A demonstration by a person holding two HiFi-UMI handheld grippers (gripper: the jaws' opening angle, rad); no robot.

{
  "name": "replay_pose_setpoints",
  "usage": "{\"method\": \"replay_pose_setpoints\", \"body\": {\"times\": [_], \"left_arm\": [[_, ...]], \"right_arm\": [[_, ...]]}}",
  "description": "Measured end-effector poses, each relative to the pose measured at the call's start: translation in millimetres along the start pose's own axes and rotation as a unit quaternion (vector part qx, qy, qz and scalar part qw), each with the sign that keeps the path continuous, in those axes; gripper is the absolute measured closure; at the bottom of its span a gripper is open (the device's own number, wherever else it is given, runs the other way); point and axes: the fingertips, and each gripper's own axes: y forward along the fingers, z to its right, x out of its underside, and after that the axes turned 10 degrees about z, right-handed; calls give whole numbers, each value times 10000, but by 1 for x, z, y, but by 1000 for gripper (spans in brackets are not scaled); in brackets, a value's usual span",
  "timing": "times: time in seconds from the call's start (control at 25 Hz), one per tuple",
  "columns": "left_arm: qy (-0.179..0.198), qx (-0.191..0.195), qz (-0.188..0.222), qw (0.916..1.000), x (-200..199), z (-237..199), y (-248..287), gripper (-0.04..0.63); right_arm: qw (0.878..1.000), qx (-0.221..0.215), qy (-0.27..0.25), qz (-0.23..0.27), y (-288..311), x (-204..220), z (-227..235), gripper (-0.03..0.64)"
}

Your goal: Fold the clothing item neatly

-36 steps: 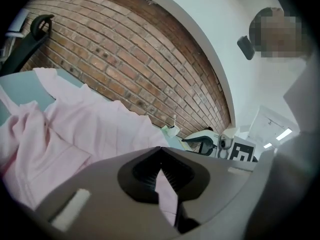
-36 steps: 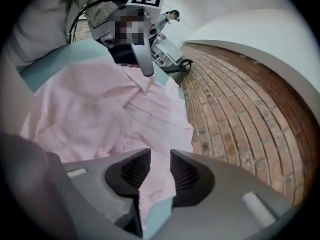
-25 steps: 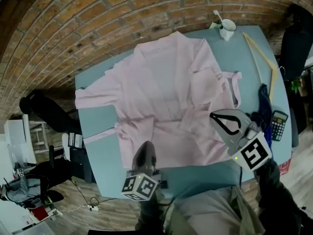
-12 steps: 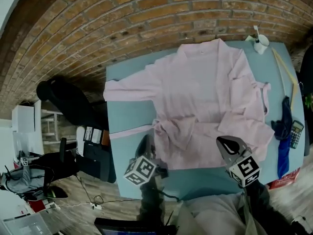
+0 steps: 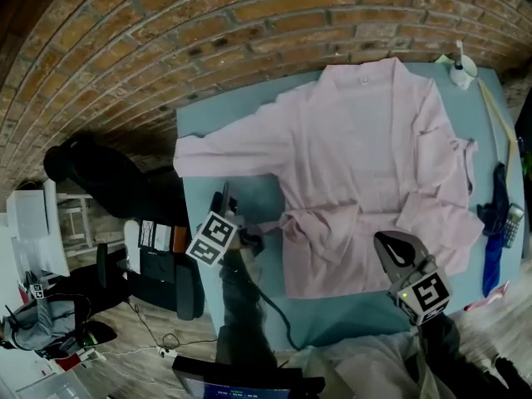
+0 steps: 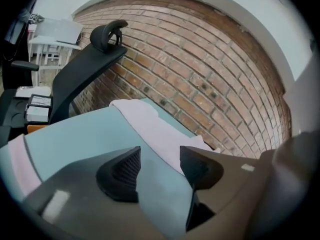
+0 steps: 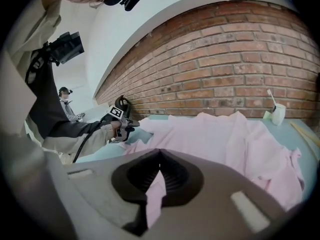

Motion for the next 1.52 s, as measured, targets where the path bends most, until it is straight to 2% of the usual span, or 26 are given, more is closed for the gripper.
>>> {"method": "replay_pose_setpoints", "body": {"times": [0.12,0.24,0.32,0.44,0.48,0.52,0.64,0.84,0.92,1.0,1.08,1.12,1.16,1.2,1.24,1.28,1.32,1.36,1.44,1.52], "left_arm": [[-49,-103,21,9999,-16,-9,28,325],[-65,-251,-52,9997,-31,-16,53,276],[-315,-448,-38,9985,-43,-27,67,256],[-965,-654,175,9930,-65,-45,81,258],[-1086,-693,137,9916,-68,-51,83,314],[-1124,-723,47,9910,-69,-54,86,399],[-1049,-648,-89,9923,-68,-56,88,571],[-1227,-280,169,9919,-64,-46,73,578],[-883,-129,223,9958,-63,-33,61,578],[-155,118,178,9997,-61,-10,47,578],[750,447,134,9961,-59,22,32,578],[1227,636,161,9903,-59,41,25,578],[1721,836,222,9813,-62,61,19,578],[2236,1048,301,9686,-64,84,12,578],[2781,1265,395,9514,-65,109,6,578],[3360,1480,507,9288,-64,136,0,578],[3966,1695,629,9000,-60,166,-8,578],[4568,1923,738,8654,-50,197,-16,578],[5579,2499,755,7878,-8,259,-34,578],[6220,3316,321,7086,67,306,-55,573]], "right_arm": [[10000,31,-52,11,15,-5,-1,615],[9999,54,-114,25,23,-6,3,615],[9999,90,-130,-29,26,-2,9,615],[9998,160,-104,-74,26,3,14,615],[9998,185,-88,-85,25,4,15,615],[9997,208,-69,-101,25,6,16,615],[9995,246,-11,-200,22,15,18,615],[9995,213,-22,-242,20,18,16,615],[9994,183,-35,-280,19,18,13,615],[9994,146,-46,-312,18,20,12,615],[9995,114,-37,-302,17,21,10,615],[9995,108,-31,-284,16,21,9,615],[9996,113,-25,-257,14,21,8,615],[9997,126,-21,-223,12,20,8,615],[9997,146,-21,-186,10,19,9,615],[9997,174,-23,-156,6,18,10,615],[9997,213,-21,-137,2,18,11,615],[9996,266,-12,-124,-4,19,13,615],[9991,405,24,-91,-17,21,21,615],[9984,561,80,-62,-31,25,31,615]]}}
